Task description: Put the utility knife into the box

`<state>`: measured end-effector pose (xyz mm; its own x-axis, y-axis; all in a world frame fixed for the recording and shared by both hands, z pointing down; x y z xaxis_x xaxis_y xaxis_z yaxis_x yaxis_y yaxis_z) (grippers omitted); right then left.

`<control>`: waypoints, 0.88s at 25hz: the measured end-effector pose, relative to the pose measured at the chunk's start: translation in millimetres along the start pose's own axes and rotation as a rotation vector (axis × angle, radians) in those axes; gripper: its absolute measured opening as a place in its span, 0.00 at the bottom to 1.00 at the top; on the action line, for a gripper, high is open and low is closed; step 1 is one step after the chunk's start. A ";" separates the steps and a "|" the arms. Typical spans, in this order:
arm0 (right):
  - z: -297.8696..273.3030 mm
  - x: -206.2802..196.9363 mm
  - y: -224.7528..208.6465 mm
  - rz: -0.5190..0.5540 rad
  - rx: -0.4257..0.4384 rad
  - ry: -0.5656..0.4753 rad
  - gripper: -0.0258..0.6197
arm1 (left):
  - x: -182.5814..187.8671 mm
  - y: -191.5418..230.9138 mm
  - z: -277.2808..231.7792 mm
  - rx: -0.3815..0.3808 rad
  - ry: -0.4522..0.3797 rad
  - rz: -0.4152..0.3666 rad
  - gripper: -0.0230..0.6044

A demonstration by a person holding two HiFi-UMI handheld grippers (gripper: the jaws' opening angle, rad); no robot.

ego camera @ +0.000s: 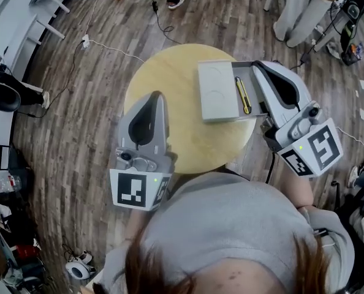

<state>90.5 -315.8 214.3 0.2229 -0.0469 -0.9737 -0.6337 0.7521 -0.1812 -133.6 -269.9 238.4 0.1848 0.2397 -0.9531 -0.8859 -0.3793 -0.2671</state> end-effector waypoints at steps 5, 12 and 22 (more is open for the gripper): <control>10.7 -16.1 2.0 -0.021 0.057 0.020 0.05 | -6.2 -16.0 10.7 0.017 0.019 0.005 0.04; 27.8 -18.6 19.1 0.008 0.080 0.024 0.05 | -1.5 -18.6 33.2 0.050 0.030 0.003 0.04; 83.7 -16.4 77.0 0.051 0.012 -0.021 0.05 | 22.6 -41.8 110.8 0.060 -0.003 -0.002 0.04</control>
<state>100.0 -202.1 227.9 0.2059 0.0050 -0.9786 -0.6356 0.7610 -0.1299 -139.6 -149.7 243.8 0.1848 0.2433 -0.9522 -0.9096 -0.3245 -0.2594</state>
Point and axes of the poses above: the fingertips, and each gripper's own axes: z backward along the fingers, y to its left, x out of its top, the point moved 6 cm from there along z, backward along the fingers, and after that the axes turned 11 degrees about -z, right-handed, at the moved point
